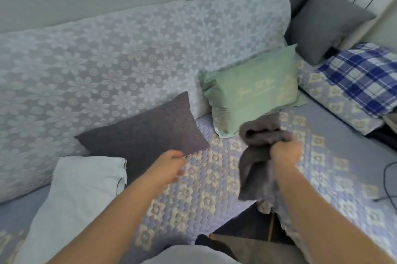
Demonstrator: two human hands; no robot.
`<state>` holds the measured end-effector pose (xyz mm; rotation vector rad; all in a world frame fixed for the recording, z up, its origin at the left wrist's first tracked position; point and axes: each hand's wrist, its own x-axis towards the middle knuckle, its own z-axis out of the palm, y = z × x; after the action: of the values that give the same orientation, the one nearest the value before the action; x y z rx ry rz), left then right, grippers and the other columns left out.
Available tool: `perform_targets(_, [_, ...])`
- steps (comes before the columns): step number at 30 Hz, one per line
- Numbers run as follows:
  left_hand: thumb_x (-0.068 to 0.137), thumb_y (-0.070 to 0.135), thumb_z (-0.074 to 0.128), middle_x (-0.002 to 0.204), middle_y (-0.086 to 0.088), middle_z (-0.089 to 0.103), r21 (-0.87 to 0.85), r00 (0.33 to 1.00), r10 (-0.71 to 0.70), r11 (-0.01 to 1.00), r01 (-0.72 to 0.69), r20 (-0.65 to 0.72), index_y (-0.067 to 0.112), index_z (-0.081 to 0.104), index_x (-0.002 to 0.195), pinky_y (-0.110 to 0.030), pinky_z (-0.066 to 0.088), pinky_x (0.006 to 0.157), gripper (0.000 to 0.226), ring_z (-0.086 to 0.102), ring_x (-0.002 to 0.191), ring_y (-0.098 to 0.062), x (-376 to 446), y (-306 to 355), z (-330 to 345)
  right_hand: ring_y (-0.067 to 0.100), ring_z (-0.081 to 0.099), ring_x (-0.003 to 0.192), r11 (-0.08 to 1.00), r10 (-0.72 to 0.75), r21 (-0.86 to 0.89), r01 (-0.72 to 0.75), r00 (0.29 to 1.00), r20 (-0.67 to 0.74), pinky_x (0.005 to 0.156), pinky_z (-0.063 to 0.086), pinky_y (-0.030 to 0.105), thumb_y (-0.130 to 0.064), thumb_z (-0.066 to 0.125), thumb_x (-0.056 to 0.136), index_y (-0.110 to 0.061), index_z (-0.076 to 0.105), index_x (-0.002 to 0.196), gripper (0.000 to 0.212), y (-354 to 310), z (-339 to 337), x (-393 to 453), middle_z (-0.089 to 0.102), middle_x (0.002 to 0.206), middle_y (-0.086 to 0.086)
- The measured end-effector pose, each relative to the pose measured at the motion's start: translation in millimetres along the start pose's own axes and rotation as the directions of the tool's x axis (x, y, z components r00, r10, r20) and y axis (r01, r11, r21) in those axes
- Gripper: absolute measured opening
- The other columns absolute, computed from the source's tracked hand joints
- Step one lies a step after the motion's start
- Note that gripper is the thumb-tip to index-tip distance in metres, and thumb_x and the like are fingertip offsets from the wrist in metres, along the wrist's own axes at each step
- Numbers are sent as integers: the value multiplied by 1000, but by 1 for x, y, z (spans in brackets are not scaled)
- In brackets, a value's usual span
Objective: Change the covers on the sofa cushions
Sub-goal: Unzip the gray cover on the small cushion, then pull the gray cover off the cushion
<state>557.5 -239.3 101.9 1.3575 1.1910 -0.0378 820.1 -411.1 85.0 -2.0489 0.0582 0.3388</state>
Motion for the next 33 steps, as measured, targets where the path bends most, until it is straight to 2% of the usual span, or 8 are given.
perform_targets(3, [96, 7, 59, 96, -8, 65, -137, 984, -171, 977, 163, -53, 14, 64, 115, -28, 50, 65, 21, 64, 81, -21, 3, -40, -15, 37, 46, 130, 970, 18, -240, -46, 993, -120, 103, 42, 36, -5, 53, 86, -12, 49, 141, 55, 3, -11, 61, 45, 145, 21])
perform_targets(8, [88, 11, 65, 87, -8, 66, -300, 944, -326, 907, 296, -53, 16, 66, 100, -29, 48, 63, 13, 62, 73, -22, -7, -95, -24, 36, 63, 101, 852, 121, -513, 107, 912, 392, 85, 50, 39, -8, 57, 89, -7, 57, 139, 50, 40, 81, 36, 64, 123, 19])
perform_targets(14, [80, 29, 65, 67, -8, 57, -356, 860, -452, 864, 356, -238, 16, 56, 81, -26, 38, 52, 16, 52, 59, -18, -33, -224, -90, 31, 63, 99, 673, 375, -596, 438, 492, 786, 91, 53, 44, -7, 53, 97, 2, 63, 126, 32, 66, 204, -135, 65, 119, 21])
perform_targets(18, [85, 41, 66, 91, -14, 58, -702, 639, -708, 618, 353, -302, 8, 57, 104, -36, 46, 73, 39, 54, 79, -27, -82, -320, -158, 24, 61, 104, 575, 493, -530, 623, 253, 832, 86, 53, 35, -18, 57, 97, -7, 51, 139, 44, 72, 272, -230, 58, 131, 12])
perform_targets(23, [58, 56, 72, 124, -16, 67, -827, 499, -821, 468, 312, -277, 0, 56, 135, -45, 49, 104, 96, 63, 109, -35, -69, -516, -220, 32, 54, 128, 414, 207, -387, 824, 329, 921, 99, 44, 34, -44, 58, 85, -10, 54, 140, 65, 51, 408, -258, 56, 139, 15])
perform_targets(26, [84, 52, 74, 138, -13, 60, -914, 470, -855, 347, 210, -217, 5, 50, 144, -46, 42, 110, 80, 57, 121, -34, -42, -547, -246, 34, 35, 142, 241, -7, -380, 893, 393, 920, 116, 28, 42, -47, 62, 91, -9, 33, 153, 79, 40, 494, -260, 40, 154, 16])
perform_targets(30, [90, 52, 70, 111, -5, 66, -990, 559, -824, 138, 38, -94, 20, 61, 122, -46, 48, 100, 47, 62, 100, -29, -10, -521, -287, 38, 36, 142, 474, 234, -562, 678, 518, 823, 113, 33, 42, -53, 67, 89, -13, -1, 159, 105, 65, 570, -282, 31, 159, 16])
perform_targets(33, [95, 39, 68, 116, -15, 66, -926, 401, -863, 369, 81, -308, 13, 56, 134, -42, 53, 81, 48, 64, 97, -34, 0, -515, -336, 40, 46, 133, 394, 179, -605, 692, 587, 789, 104, 38, 40, -41, 56, 99, -3, 35, 149, 66, 99, 566, -312, 46, 148, 20])
